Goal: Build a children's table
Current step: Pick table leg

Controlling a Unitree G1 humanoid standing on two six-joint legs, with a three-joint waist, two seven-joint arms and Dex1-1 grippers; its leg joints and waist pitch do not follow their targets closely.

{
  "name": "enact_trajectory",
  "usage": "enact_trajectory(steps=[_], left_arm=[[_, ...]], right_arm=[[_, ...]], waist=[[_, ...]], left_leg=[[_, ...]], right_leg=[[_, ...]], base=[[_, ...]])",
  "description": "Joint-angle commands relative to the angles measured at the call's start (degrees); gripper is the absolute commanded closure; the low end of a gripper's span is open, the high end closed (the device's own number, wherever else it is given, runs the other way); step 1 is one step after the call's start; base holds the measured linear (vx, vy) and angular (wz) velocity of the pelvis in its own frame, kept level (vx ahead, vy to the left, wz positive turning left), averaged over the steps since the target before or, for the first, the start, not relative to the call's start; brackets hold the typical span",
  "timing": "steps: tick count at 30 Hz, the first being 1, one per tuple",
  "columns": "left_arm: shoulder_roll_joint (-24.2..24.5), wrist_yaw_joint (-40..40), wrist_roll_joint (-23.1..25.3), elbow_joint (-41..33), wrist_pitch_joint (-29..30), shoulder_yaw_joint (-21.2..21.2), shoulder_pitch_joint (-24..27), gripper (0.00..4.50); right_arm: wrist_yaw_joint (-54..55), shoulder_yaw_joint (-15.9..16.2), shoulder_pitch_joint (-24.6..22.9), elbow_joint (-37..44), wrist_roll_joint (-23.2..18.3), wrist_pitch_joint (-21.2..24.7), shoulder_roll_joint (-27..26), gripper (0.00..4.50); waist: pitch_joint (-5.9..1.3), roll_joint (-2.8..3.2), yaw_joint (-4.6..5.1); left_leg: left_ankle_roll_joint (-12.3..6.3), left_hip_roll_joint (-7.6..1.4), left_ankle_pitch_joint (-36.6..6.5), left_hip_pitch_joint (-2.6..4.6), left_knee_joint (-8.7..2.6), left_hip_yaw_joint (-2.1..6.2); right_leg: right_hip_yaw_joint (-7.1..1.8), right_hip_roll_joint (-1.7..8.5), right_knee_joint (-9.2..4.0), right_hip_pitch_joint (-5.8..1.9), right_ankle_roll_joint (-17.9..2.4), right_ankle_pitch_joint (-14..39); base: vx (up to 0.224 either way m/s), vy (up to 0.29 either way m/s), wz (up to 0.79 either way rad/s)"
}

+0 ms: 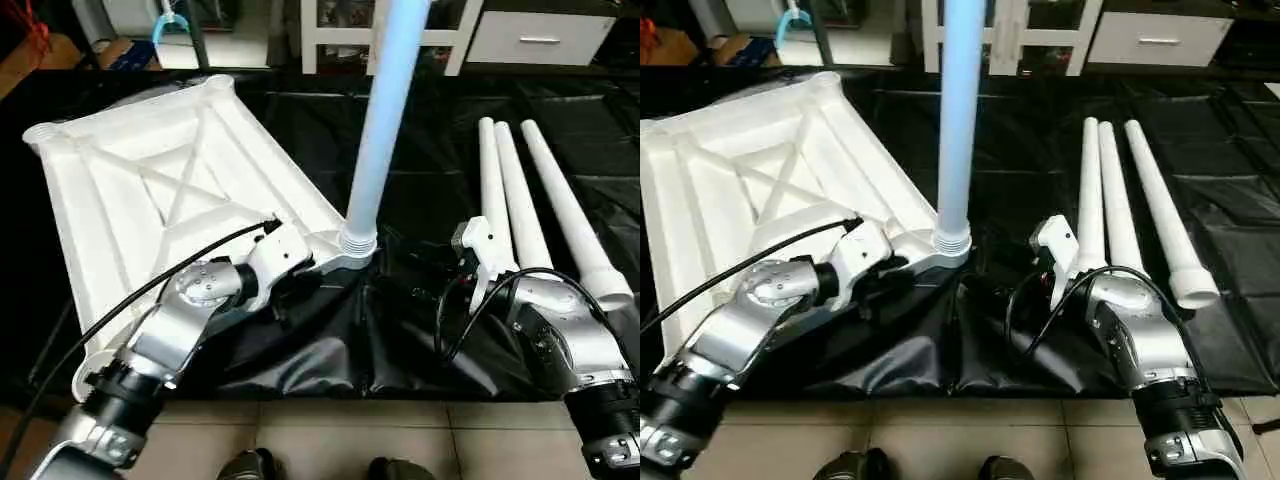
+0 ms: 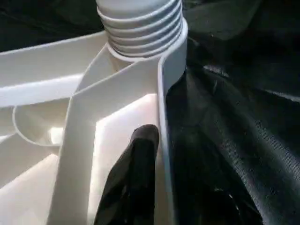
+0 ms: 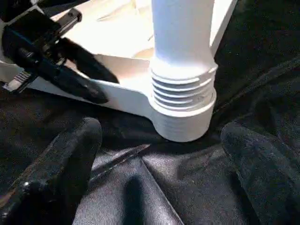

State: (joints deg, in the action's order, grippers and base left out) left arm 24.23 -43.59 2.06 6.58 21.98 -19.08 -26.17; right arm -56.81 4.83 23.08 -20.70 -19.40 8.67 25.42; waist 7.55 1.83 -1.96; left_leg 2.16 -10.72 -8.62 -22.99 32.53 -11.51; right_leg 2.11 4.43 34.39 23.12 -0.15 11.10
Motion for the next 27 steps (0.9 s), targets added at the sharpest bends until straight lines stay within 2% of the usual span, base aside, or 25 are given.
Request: enact_trajectory(steps=[1,8,16,22,25,27], left_arm=[[0.37,-1.23,0.14,1.39,3.04,-1.86,2.58,3.49],[-1.53,0.78,-2.48,0.59,4.62,1.71,3.79,3.49],[1.17,-1.01,-0.34,-2.77,7.27,-0.65,5.8,3.49],[2.96,-1.04,-1.3,-6.0,8.59,1.25,6.71,3.49],[3.52,-1.24,-1.62,-7.49,9.2,1.54,6.93,3.15],[4.07,-0.98,-1.43,-9.13,9.59,1.9,7.15,3.15]], right_arm=[[-0.66,-0.51,0.21,0.64,0.26,0.72,0.15,0.0],[-0.89,-0.31,0.61,0.48,0.18,0.83,-0.21,0.0],[-1.18,-0.26,1.07,0.1,0.43,0.78,-0.22,0.0],[-1.27,-0.43,1.56,-0.54,0.7,0.46,-0.16,0.0],[-1.31,-0.46,1.68,-0.71,0.79,0.37,-0.16,0.0],[-1.44,-0.47,1.82,-1.05,0.84,0.18,-0.14,0.0]], waist=[[-4.34,-0.47,-0.22],[-4.5,-0.65,-0.24],[-4.5,-0.69,-0.11],[-4.39,-0.61,-0.1],[-4.42,-0.63,-0.09],[-4.46,-0.56,-0.14]], left_leg=[[-6.04,-2.5,-8.92,1.56,-3.08,1.14],[-7.0,-2.44,-8.04,1.58,-2.89,1.04],[-7.31,-2.51,-7.6,1.61,-2.88,1.06],[-6.38,-2.5,-8.85,1.71,-2.99,1.08],[-6.44,-2.42,-8.37,1.68,-2.94,1.02],[-6.55,-2.44,-8.17,1.69,-2.92,1.06]], right_leg=[[-1.97,3.38,-3.39,-2.39,-16.7,3.69],[-1.92,3.3,-3.33,-2.4,-16.97,3.31],[-1.93,3.29,-3.33,-2.29,-16.49,3.9],[-1.94,3.26,-3.44,-2.21,-16.15,5.65],[-1.95,3.17,-3.38,-2.2,-16.3,4.92],[-1.92,3.17,-3.31,-2.23,-16.31,4.62]], base=[[0.0,0.0,0.0],[0.0,0.0,0.0],[0.0,0.0,0.0],[0.0,0.0,0.0],[0.0,0.0,0.0],[0.0,0.0,0.0]])
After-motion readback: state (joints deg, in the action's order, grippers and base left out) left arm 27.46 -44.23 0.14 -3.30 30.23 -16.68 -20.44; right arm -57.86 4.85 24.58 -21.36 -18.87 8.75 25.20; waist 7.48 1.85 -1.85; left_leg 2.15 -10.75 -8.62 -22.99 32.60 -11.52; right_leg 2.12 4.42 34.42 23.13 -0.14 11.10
